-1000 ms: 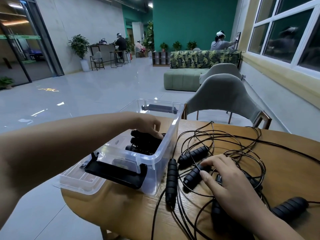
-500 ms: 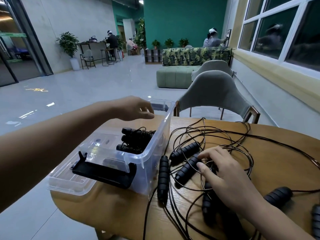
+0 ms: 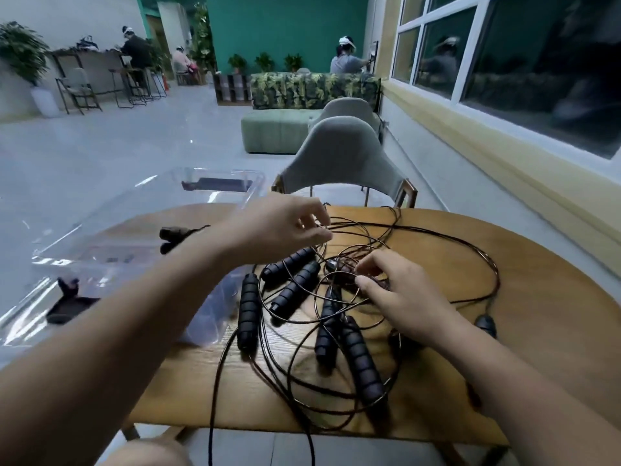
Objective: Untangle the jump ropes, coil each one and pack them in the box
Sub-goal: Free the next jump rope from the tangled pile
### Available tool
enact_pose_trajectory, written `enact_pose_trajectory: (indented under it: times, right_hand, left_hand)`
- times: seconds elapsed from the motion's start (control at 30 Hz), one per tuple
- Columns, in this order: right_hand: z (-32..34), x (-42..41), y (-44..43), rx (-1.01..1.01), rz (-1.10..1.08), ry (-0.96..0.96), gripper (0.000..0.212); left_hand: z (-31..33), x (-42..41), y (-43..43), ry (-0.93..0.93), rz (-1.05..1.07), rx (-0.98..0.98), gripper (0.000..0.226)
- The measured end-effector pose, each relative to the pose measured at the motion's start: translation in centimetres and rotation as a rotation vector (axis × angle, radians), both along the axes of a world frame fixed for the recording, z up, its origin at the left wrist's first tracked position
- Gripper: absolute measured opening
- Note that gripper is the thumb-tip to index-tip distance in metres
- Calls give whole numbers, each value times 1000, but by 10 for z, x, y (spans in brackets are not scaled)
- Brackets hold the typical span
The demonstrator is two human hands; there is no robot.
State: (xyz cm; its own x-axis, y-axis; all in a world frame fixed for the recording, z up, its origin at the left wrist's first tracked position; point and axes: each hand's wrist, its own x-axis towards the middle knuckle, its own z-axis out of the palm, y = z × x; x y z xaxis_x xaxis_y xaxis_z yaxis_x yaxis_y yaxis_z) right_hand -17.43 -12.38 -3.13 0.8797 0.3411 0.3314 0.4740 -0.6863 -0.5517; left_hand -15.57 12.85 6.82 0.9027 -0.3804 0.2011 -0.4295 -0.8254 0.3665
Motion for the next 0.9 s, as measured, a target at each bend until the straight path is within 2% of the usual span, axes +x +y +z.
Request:
enact_pose_trajectory:
  times: [0.07,0.2,0.3,0.37,0.47,0.57,0.67,0.8,0.9]
  right_hand:
    - [0,0,-15,-28,-28,22,5]
    - [3,-2,-48,-74,-95,76,4]
    - [7,-3,-76,-148,-257,113,4]
    - [10,-4,-94,-274,-402,184,3]
    - [9,-8,-121,-482,-550,353,27]
    - [1,-12,-133,-639,-563,499,56]
    - [-6,-17,-132,-573,-552,549,62]
    - [-2,-26,-129,-326,-541,527,45]
    - [4,-35,-130,-139,-430,459,38]
  left_hand:
    - [-19,-2,-18,-21,-10,24,29]
    - [-54,-9,-53,96,-71,-54,22]
    - [-79,-13,-76,68,-86,-79,22]
    - [-94,-16,-86,9,-104,-69,20]
    - [-110,-20,-98,-39,-160,-87,19]
    - [-119,-25,-109,-73,-195,-88,16]
    - [-122,-29,-120,-112,-226,-77,14]
    - [-118,-33,-126,-100,-267,-90,19]
    - [-116,-35,-125,-78,-256,-137,42]
